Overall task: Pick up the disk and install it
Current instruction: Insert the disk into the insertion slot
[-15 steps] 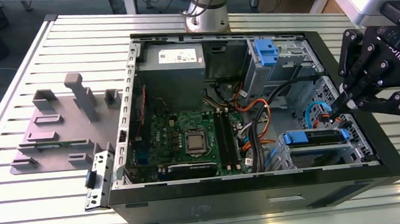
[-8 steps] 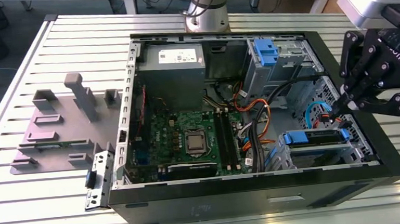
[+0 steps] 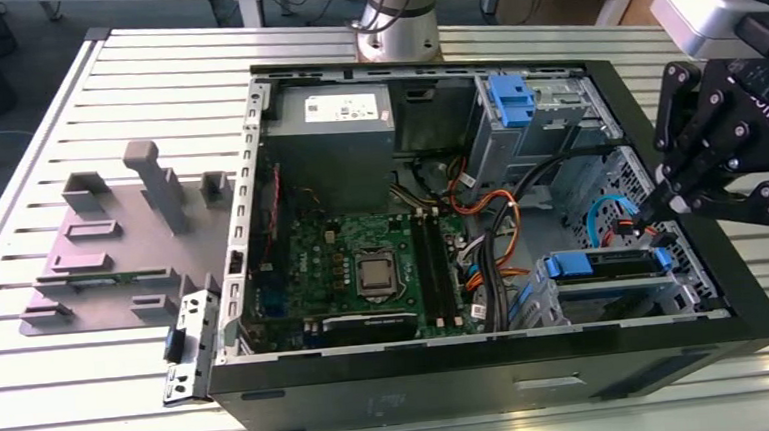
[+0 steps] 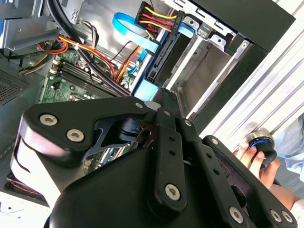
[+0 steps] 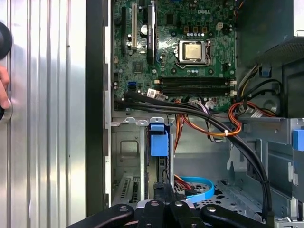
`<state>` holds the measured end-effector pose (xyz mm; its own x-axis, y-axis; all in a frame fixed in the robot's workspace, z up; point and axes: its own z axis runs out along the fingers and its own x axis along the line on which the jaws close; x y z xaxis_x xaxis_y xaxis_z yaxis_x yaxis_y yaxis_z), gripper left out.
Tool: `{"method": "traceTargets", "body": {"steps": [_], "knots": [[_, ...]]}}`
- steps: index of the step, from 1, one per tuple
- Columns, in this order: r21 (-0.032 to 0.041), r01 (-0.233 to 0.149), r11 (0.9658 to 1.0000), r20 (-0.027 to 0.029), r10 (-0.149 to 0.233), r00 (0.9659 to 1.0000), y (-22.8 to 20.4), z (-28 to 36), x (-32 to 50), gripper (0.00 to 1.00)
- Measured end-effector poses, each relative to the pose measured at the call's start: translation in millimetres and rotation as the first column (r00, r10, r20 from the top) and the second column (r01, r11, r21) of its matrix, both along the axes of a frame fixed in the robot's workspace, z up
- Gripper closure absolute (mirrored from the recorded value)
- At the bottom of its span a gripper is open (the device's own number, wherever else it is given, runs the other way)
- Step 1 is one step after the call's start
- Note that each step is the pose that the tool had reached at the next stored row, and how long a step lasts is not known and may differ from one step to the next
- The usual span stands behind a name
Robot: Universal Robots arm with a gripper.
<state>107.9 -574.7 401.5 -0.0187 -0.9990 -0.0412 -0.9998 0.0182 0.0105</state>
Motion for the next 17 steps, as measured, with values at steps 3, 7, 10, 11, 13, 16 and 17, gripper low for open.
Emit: {"method": "traceTargets", "body": {"steps": [3,7,10,11,13,16,17], "knots": [[0.0,0.0,1.0,0.0,0.0,1.0,0.0,-0.6,0.8,0.89],[0.0,0.001,1.0,0.0,-0.001,1.0,0.0,-1.5,1.8,0.89],[0.0,0.001,1.0,0.0,-0.001,1.0,0.0,-2.3,2.7,0.89],[0.0001,0.001,1.0,0.0,-0.001,1.0,0.0,-2.6,3.0,0.89],[0.0,0.001,1.0,0.0,-0.001,1.0,0.0,-3.2,3.7,0.89],[0.0,0.002,1.0,0.0,-0.002,1.0,0.0,-4.5,4.8,0.89],[0.0,0.002,1.0,0.0,-0.002,1.0,0.0,-4.9,5.1,0.89]]}}
